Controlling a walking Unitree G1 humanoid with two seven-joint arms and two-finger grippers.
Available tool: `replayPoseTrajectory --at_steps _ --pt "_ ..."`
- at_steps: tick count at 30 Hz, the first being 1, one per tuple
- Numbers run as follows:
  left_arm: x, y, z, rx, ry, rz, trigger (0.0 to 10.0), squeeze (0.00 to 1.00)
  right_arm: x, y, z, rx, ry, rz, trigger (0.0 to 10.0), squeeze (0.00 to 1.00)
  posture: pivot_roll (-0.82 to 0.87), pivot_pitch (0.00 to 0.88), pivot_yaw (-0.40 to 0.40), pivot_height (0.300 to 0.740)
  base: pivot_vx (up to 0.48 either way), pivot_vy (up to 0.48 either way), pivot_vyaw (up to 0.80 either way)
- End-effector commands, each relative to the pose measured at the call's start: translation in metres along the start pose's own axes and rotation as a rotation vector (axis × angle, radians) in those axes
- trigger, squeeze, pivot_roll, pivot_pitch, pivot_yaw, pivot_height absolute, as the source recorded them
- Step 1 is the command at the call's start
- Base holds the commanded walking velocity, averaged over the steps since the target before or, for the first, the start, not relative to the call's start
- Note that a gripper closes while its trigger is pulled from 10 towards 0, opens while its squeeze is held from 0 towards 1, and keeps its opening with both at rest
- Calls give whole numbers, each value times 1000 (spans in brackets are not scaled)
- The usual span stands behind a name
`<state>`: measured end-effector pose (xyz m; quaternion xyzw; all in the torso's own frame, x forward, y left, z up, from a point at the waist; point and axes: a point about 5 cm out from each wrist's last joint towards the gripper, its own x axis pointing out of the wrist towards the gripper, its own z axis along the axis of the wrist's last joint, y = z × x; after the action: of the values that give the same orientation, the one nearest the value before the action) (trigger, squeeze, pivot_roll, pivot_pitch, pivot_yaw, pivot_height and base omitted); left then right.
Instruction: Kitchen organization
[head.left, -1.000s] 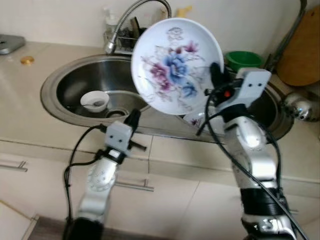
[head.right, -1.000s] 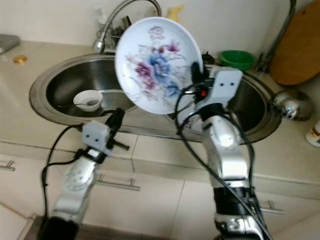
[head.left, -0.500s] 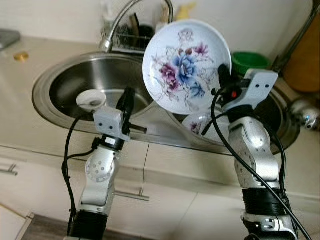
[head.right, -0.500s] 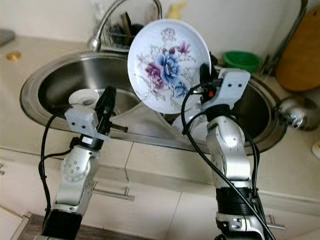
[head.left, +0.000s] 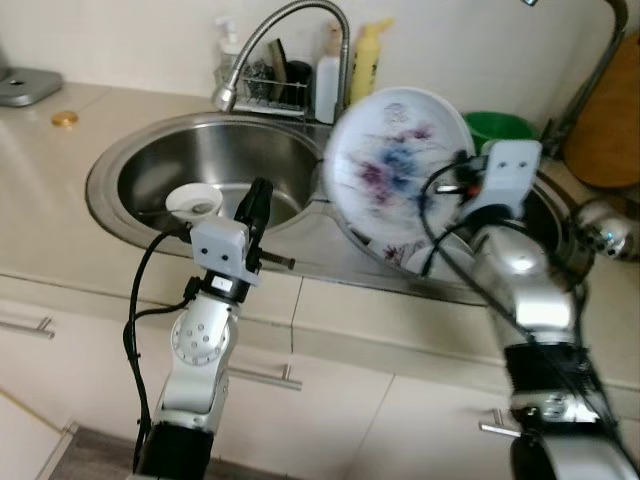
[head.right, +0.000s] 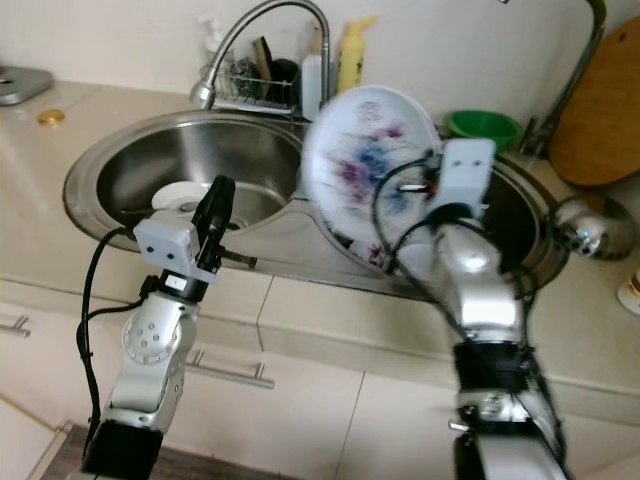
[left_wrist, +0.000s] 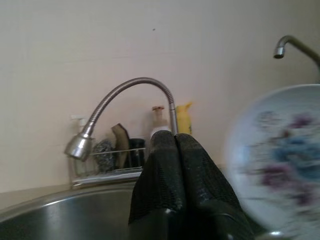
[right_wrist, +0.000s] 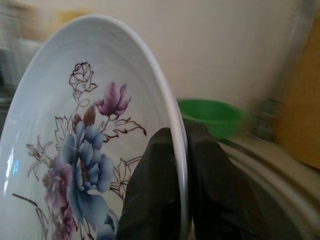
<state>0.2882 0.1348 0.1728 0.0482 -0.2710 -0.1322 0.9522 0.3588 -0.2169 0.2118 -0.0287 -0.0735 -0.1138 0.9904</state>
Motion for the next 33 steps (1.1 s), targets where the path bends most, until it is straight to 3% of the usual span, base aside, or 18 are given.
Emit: replayPoseTrajectory --at_steps 1,2,4,6,14,22,27,28,29,33 --pt "0 -2 -2 7 15 -15 10000 0 4 -5 6 -13 -5 -32 10000 0 128 0 -65 740 0 0 0" --pt "0 -2 -2 7 15 -15 10000 0 4 -5 6 -13 -5 -32 10000 0 128 0 -65 740 0 0 0" --pt "-1 -3 -3 7 19 -19 10000 0 9 -20 10 -93 -12 -70 10000 0 127 0 -64 740 0 0 0" --pt "-1 -3 -3 7 19 -19 10000 0 10 -22 10 -101 -11 -68 10000 0 127 0 -64 740 0 0 0" --pt "-1 -5 -5 8 31 -33 10000 0 -1 14 -24 -398 129 259 10000 0 121 0 -58 740 0 0 0" --pt "-2 -5 -6 12 35 -29 10000 0 -3 19 -40 -417 228 316 10000 0 123 0 -60 740 0 0 0" --pt "-3 -6 -7 11 40 -32 10000 0 -5 16 -52 -360 328 317 10000 0 126 0 -64 740 0 0 0" --pt "-3 -7 -8 10 41 -32 10000 0 -5 16 -53 -352 334 317 10000 294 125 0 -64 740 0 0 0" --pt "-3 -7 -8 9 43 -32 10000 0 -6 15 -54 -340 339 312 10000 1000 125 0 -64 740 0 0 0" --pt "-4 -7 -9 0 52 -26 10000 0 -7 10 -55 -299 340 276 10000 1000 122 0 -63 740 0 0 0"
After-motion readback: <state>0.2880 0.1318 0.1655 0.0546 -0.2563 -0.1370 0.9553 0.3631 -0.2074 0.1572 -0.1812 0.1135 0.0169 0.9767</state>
